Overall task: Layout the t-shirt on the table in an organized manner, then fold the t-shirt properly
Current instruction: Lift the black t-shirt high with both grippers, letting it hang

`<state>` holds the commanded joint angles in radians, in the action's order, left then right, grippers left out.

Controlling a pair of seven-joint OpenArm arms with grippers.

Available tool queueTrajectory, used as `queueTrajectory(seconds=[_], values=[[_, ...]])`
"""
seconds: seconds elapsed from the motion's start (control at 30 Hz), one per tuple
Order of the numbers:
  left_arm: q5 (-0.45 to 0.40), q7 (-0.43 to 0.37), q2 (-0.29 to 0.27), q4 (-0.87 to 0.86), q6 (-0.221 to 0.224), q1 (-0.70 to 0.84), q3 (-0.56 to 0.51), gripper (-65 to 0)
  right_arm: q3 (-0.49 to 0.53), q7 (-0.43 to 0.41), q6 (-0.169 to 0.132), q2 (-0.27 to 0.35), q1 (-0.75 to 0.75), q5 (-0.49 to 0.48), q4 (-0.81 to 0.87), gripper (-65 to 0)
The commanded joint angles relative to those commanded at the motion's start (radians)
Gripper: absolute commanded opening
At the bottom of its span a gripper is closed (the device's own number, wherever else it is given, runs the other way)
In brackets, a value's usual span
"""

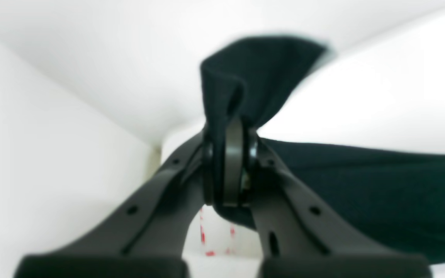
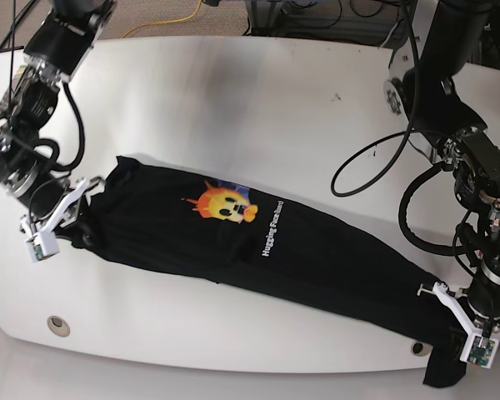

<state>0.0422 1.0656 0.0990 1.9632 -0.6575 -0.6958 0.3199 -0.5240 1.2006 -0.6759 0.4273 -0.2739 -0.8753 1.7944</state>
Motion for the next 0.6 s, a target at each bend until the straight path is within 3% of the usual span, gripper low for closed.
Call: queueTrajectory(seconds=[0.37, 0.6], values=[[0.0, 0.0, -0.064, -0.002, 0.147, -0.19, 0.0, -65.0, 0.141, 0.0, 0.002, 0.158, -0.399, 0.002, -0.265, -65.0], [0.0, 0.0, -0.084, -0.015, 0.183, -0.321, -0.002, -65.0, 0.288, 0.0, 0.002, 0.244, -0.644, 0.002, -0.371, -65.0]])
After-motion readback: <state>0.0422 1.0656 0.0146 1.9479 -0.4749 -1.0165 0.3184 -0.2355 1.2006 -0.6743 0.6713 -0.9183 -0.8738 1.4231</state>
